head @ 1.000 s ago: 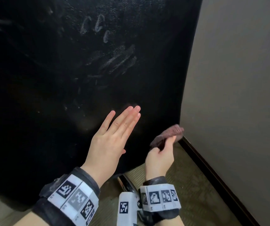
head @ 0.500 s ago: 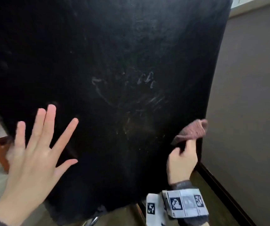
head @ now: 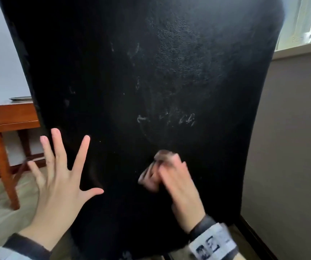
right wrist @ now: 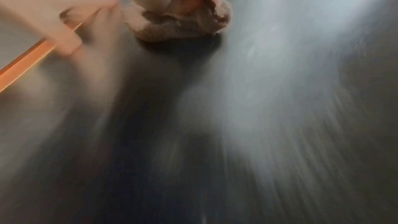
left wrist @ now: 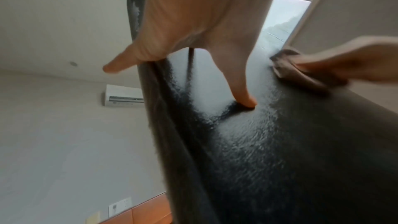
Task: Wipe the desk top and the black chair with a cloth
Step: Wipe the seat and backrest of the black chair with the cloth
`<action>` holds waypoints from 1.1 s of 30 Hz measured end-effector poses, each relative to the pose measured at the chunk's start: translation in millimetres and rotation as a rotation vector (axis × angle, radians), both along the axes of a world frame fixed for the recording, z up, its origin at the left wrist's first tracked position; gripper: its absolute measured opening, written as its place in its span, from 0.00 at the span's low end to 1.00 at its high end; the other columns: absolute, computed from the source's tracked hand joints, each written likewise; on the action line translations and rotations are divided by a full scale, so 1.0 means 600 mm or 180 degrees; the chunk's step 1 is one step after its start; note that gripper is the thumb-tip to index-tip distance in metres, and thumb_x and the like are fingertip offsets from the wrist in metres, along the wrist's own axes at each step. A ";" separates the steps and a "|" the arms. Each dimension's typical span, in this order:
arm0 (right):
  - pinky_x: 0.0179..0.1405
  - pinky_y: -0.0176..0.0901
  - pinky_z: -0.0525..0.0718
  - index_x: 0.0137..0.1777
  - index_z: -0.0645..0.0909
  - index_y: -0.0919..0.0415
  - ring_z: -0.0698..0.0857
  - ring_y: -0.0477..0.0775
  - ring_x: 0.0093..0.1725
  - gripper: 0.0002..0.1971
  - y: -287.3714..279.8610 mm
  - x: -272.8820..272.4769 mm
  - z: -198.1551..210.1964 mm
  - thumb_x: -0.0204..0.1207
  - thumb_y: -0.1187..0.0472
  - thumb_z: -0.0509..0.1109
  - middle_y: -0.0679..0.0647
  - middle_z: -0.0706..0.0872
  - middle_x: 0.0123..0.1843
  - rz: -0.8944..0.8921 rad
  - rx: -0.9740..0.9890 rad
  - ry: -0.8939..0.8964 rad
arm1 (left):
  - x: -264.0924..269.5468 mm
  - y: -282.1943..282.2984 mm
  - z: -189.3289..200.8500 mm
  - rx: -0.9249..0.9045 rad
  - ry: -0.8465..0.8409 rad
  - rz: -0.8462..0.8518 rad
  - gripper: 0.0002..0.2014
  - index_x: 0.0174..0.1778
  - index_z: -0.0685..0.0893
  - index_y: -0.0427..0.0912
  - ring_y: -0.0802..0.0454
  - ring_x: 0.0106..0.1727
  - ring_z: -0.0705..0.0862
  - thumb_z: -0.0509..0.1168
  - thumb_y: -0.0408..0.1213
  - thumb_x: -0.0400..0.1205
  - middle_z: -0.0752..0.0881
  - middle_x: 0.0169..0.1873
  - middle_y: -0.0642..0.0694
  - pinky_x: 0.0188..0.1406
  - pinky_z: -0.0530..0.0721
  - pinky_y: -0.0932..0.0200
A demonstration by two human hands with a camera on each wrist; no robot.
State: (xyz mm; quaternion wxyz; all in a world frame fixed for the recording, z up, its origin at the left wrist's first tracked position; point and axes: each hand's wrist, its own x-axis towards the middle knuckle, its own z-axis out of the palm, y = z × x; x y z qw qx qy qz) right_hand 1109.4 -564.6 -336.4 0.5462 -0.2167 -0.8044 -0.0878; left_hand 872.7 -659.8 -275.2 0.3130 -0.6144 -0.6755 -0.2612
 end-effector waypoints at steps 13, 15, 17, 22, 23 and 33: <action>0.80 0.57 0.57 0.76 0.68 0.62 0.61 0.60 0.81 0.20 0.006 -0.001 0.057 0.88 0.61 0.45 0.57 0.71 0.77 0.0227 0.0056 -0.0931 | -0.007 -0.001 -0.005 0.0028 -0.0268 -0.0424 0.66 0.83 0.51 0.53 0.33 0.82 0.37 0.85 0.46 0.52 0.37 0.82 0.35 0.44 0.85 0.28; 0.78 0.64 0.59 0.74 0.72 0.64 0.64 0.62 0.79 0.18 0.030 0.010 0.124 0.86 0.67 0.55 0.60 0.72 0.76 0.0252 0.0081 -0.0112 | -0.006 -0.002 -0.006 0.0042 -0.0319 -0.0473 0.67 0.83 0.50 0.53 0.34 0.82 0.37 0.85 0.45 0.52 0.37 0.82 0.36 0.45 0.86 0.30; 0.75 0.67 0.64 0.74 0.71 0.68 0.62 0.66 0.80 0.21 0.038 0.009 0.205 0.81 0.75 0.60 0.61 0.69 0.78 -0.0208 0.0177 0.0526 | -0.005 -0.002 -0.007 0.0070 -0.0326 -0.0487 0.67 0.83 0.49 0.53 0.35 0.82 0.37 0.84 0.45 0.53 0.37 0.82 0.36 0.46 0.86 0.30; 0.82 0.52 0.49 0.77 0.65 0.63 0.48 0.55 0.84 0.24 0.020 -0.061 0.115 0.88 0.59 0.37 0.56 0.69 0.79 -0.0375 0.0932 -0.1044 | -0.006 0.002 -0.009 0.0125 -0.0372 -0.0482 0.69 0.84 0.45 0.54 0.38 0.82 0.36 0.85 0.46 0.53 0.37 0.82 0.37 0.52 0.82 0.28; 0.82 0.50 0.47 0.76 0.65 0.62 0.46 0.54 0.84 0.23 0.009 -0.066 0.086 0.88 0.59 0.38 0.54 0.71 0.77 -0.0333 0.1127 -0.1501 | -0.006 0.001 -0.008 0.0148 -0.0353 -0.0509 0.69 0.84 0.45 0.54 0.38 0.82 0.37 0.85 0.45 0.53 0.37 0.82 0.37 0.56 0.80 0.26; 0.78 0.65 0.47 0.78 0.66 0.60 0.50 0.66 0.83 0.30 0.021 -0.053 0.332 0.76 0.79 0.56 0.56 0.61 0.82 -0.0858 0.0765 0.0227 | -0.042 -0.008 0.075 0.0200 -0.1010 -0.0370 0.69 0.75 0.25 0.69 0.38 0.56 0.86 0.79 0.55 0.58 0.32 0.81 0.39 0.35 0.84 0.64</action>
